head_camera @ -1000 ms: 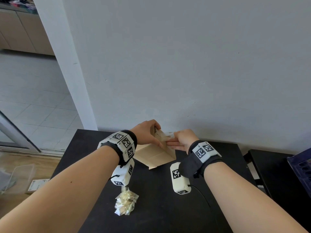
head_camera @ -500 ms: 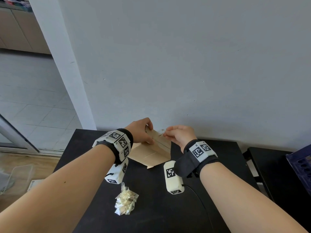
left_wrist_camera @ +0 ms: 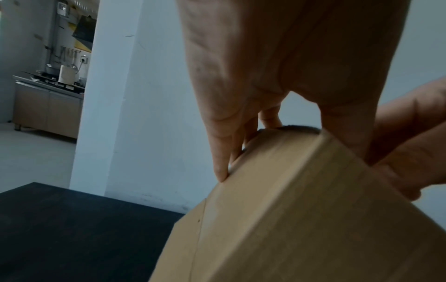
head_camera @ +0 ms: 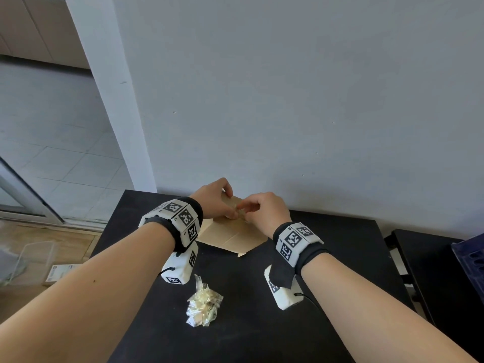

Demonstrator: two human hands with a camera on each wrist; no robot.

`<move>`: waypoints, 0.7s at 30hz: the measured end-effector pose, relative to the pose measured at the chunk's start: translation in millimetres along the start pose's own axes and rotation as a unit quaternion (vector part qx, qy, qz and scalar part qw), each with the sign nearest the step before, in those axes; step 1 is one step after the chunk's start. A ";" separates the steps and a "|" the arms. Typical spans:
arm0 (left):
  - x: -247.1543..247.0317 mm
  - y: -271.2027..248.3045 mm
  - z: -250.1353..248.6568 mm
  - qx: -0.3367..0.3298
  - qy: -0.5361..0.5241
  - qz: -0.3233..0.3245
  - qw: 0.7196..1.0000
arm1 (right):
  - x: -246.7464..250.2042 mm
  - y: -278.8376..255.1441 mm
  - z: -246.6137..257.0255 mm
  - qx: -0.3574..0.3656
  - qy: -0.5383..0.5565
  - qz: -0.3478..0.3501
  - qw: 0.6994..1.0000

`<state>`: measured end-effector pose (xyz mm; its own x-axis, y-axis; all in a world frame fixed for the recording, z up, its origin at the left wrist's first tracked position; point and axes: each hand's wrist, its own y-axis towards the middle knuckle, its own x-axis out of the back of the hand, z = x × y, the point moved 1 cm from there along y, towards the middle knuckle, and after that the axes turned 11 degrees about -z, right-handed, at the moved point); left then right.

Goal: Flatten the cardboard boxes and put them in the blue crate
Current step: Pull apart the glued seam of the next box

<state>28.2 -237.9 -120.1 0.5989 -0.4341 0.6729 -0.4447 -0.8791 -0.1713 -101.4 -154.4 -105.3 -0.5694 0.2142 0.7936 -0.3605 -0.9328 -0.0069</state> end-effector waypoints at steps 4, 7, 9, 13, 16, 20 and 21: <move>8.1 -1.9 19.6 0.020 0.012 0.013 1.000 | -9.5 2.7 6.0 0.022 -0.014 0.019 0.999; 2.5 -8.1 35.0 0.009 0.040 0.022 0.999 | -18.9 3.6 8.0 -0.012 -0.026 0.023 0.999; -1.2 -10.4 39.8 0.000 0.015 0.006 1.000 | -22.6 4.8 10.5 -0.051 -0.013 0.009 0.999; 2.8 -8.0 41.4 -0.007 0.012 0.055 0.998 | -26.8 7.0 11.5 -0.101 -0.003 -0.012 0.995; 5.2 -5.8 41.1 -0.014 0.033 0.074 0.997 | -28.3 7.9 15.7 -0.107 0.018 -0.010 0.994; 5.4 -2.4 36.9 -0.049 0.070 0.056 0.995 | -30.3 9.6 27.2 -0.096 0.014 0.002 0.995; 4.8 -1.9 35.2 -0.062 0.075 0.055 0.994 | -31.4 9.3 30.3 -0.088 0.005 0.009 0.996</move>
<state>55.3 -245.2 -141.8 0.4401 -0.4839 0.7564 -0.5858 -0.7931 -0.1665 -64.5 -178.6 -111.9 -0.5833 0.2020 0.7867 -0.4743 -0.8710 -0.1281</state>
